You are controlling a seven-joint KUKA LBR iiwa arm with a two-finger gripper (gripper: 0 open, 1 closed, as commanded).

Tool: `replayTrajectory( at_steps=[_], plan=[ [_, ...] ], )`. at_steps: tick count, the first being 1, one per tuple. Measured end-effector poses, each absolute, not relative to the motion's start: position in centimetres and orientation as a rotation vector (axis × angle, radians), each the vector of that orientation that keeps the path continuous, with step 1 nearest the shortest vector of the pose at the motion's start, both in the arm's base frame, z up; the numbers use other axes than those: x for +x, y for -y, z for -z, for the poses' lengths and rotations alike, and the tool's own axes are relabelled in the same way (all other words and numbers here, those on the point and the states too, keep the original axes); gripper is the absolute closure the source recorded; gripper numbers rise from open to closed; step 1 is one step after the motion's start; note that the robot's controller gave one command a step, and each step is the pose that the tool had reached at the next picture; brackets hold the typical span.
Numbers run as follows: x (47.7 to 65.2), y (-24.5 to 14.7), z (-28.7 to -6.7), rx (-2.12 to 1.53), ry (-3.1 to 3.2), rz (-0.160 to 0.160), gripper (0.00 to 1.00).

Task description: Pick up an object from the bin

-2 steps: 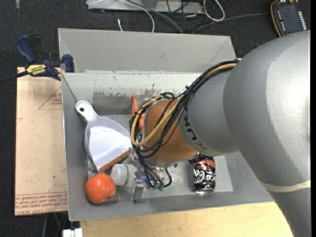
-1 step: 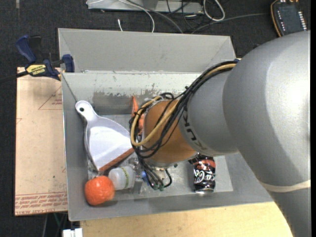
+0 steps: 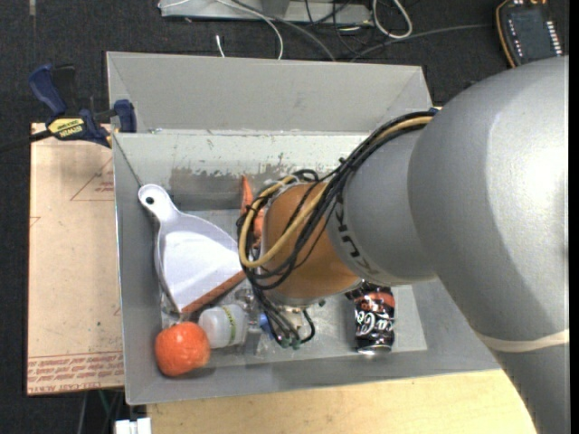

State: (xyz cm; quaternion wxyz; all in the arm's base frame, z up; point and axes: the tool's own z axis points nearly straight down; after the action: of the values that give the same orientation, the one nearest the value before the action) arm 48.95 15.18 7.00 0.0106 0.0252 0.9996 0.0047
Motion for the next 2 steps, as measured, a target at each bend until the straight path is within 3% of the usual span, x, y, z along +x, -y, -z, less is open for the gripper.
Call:
replayTrajectory(
  at_steps=[2],
  plan=[
    [48.95, -15.16, -7.77, 0.084, -3.120, -0.016, 1.00]
  ],
)
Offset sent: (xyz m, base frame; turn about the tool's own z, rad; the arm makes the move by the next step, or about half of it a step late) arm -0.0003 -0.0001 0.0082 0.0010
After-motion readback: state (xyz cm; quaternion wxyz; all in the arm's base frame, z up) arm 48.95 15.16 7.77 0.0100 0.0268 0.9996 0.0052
